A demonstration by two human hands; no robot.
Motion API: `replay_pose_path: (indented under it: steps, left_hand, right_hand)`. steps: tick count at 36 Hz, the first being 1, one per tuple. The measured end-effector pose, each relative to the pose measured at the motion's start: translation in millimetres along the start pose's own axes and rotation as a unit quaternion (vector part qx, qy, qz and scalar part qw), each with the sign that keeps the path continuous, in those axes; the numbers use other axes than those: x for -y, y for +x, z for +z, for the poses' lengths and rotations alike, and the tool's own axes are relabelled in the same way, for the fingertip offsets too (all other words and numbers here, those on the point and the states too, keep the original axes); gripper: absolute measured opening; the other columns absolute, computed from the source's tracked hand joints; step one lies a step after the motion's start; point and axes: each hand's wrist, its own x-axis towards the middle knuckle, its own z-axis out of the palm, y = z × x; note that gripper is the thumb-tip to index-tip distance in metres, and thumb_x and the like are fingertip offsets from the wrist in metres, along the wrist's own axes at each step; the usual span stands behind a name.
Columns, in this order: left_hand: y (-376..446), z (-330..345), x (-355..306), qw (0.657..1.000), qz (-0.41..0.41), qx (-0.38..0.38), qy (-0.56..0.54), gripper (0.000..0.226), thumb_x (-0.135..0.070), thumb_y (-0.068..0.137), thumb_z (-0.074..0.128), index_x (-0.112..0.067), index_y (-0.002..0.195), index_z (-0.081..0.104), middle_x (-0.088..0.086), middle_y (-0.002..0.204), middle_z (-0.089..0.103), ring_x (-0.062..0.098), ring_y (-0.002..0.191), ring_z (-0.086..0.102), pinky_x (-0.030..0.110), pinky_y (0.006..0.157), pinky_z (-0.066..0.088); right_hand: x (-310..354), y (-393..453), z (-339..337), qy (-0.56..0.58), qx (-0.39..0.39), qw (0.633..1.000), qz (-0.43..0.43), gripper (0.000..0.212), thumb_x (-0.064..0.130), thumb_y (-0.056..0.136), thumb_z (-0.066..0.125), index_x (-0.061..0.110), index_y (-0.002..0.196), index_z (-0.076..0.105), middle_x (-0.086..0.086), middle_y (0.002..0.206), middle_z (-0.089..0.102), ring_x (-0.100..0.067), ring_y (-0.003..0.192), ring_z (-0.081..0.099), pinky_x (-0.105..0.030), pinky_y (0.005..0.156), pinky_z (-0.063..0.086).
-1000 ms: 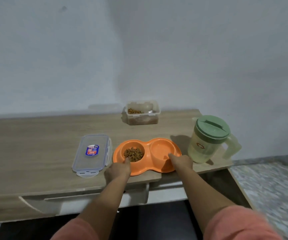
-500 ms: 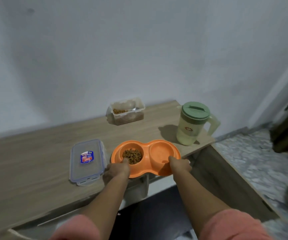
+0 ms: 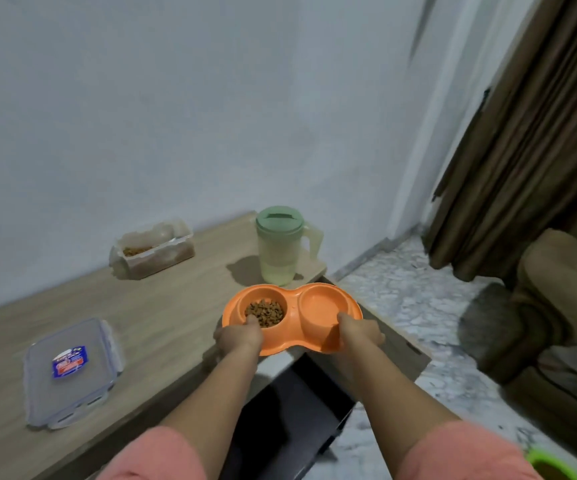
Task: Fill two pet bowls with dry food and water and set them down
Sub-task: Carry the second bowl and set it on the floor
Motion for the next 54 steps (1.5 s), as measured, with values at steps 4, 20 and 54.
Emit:
replay_pose_path:
  steps: [4, 20, 54]
  left_hand:
    - [-21.6, 42.1, -5.6, 0.999, 0.018, 0.036, -0.025, 0.064, -0.029, 0.089, 0.063, 0.004, 0.135, 0.032, 0.025, 0.134, 0.051, 0.041, 0.119, 0.054, 0.044, 0.098, 0.046]
    - [-134.3, 221.5, -7.7, 0.994, 0.054, 0.089, -0.019, 0.062, -0.028, 0.089, 0.063, 0.005, 0.133, 0.035, 0.025, 0.132, 0.053, 0.04, 0.118, 0.055, 0.041, 0.095, 0.046]
    - [-97.2, 433.8, -111.7, 0.987, 0.071, 0.128, 0.07, 0.067, -0.034, 0.091, 0.06, 0.004, 0.136, 0.027, 0.027, 0.137, 0.044, 0.043, 0.117, 0.052, 0.045, 0.089, 0.046]
  right_hand:
    - [5.2, 21.0, -46.6, 0.022, -0.024, 0.999, 0.008, 0.067, 0.028, 0.083, 0.068, -0.001, 0.138, 0.041, -0.021, 0.144, 0.037, -0.036, 0.123, 0.048, -0.039, 0.095, 0.043]
    - [18.9, 126.6, -226.5, 0.051, -0.098, 0.994, -0.008, 0.066, 0.033, 0.083, 0.068, 0.002, 0.137, 0.044, -0.016, 0.141, 0.041, -0.037, 0.117, 0.052, -0.041, 0.088, 0.046]
    - [115.8, 324.9, -264.1, 0.1, -0.132, 0.985, 0.055, 0.065, 0.033, 0.082, 0.068, 0.005, 0.135, 0.044, -0.018, 0.139, 0.04, -0.039, 0.108, 0.056, -0.047, 0.085, 0.049]
